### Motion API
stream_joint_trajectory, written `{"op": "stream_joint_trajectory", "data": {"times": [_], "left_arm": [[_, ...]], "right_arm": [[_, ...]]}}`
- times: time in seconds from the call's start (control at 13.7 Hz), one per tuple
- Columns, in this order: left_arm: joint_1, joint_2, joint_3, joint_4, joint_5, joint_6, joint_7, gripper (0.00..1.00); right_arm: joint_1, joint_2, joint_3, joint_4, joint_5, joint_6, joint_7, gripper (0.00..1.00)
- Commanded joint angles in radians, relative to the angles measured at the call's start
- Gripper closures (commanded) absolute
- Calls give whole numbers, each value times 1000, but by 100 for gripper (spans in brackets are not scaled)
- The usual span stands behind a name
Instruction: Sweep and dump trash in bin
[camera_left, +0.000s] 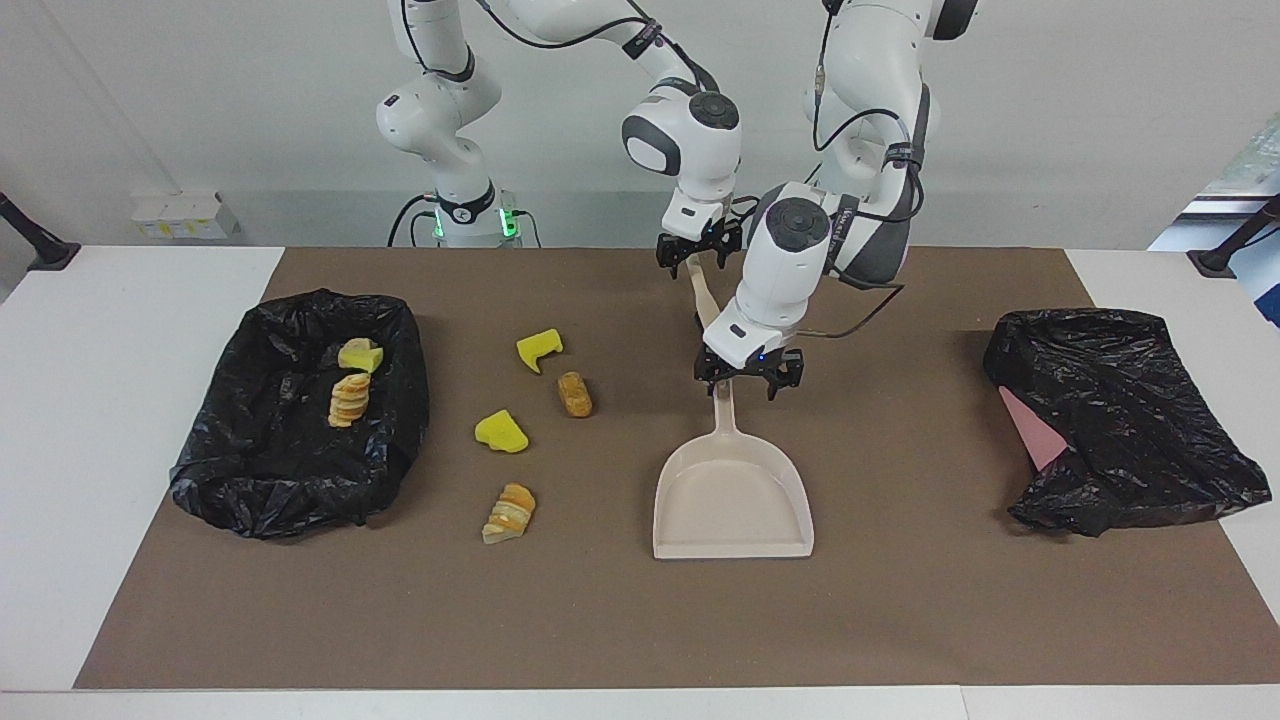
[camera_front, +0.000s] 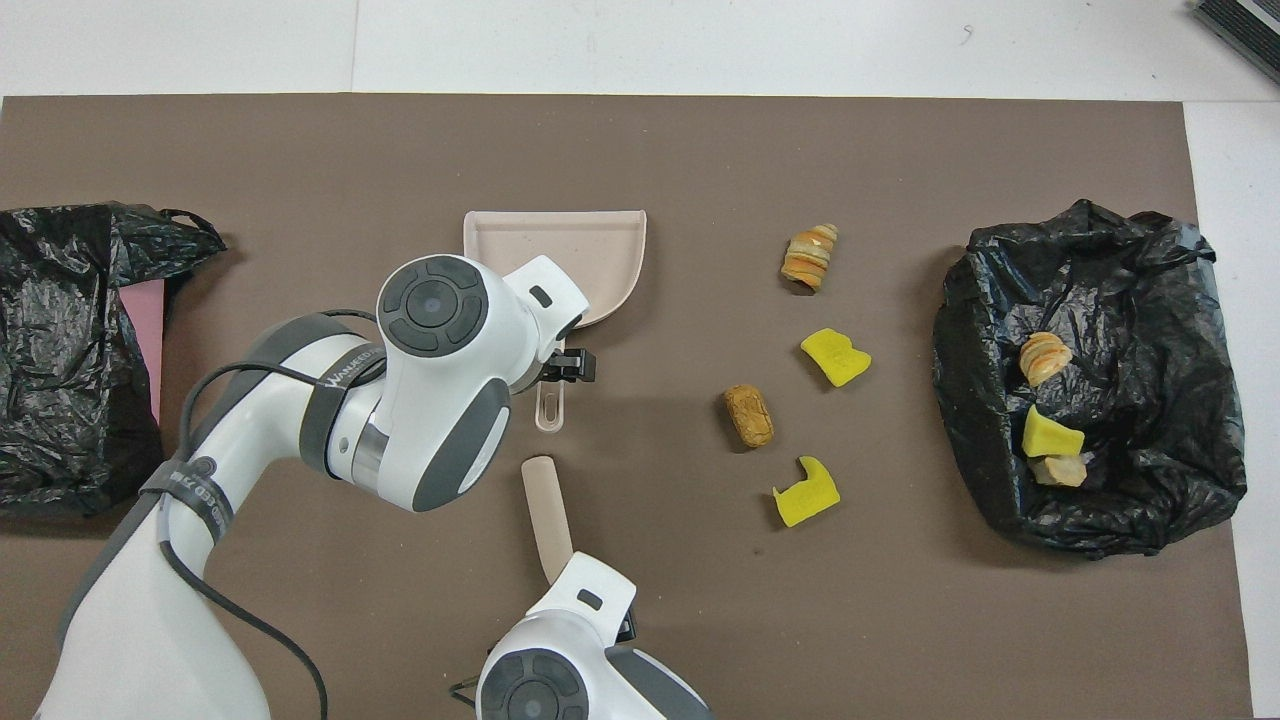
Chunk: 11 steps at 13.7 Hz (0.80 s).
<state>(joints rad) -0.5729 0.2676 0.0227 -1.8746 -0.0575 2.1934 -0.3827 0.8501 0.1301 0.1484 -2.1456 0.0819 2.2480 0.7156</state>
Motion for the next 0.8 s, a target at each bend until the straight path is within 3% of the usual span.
{"op": "stream_joint_trajectory", "data": {"times": [0.0,0.15,0.29,0.37,0.51,0.66,0.73], "left_arm": [[-18,-7,16,-31,-10,40,-5,0],[-36,-2,16,-35,-21,43,-7,0],[-48,27,16,-34,-21,58,-5,1],[-47,30,16,-34,-21,60,-7,25],[-39,33,17,-21,-19,57,-2,100],[-27,35,17,-6,-19,49,10,100],[-15,33,19,5,-19,45,11,100]], "right_arm": [[9,-37,-1,-54,41,25,-24,9],[17,-33,-1,-60,42,25,-22,12],[17,-33,-1,-59,42,24,-22,23],[17,-29,-1,-53,42,22,-21,32],[15,-24,-1,-47,42,22,-18,56],[17,-24,-3,-45,42,21,8,90],[15,-24,-3,-45,41,24,16,100]]}}
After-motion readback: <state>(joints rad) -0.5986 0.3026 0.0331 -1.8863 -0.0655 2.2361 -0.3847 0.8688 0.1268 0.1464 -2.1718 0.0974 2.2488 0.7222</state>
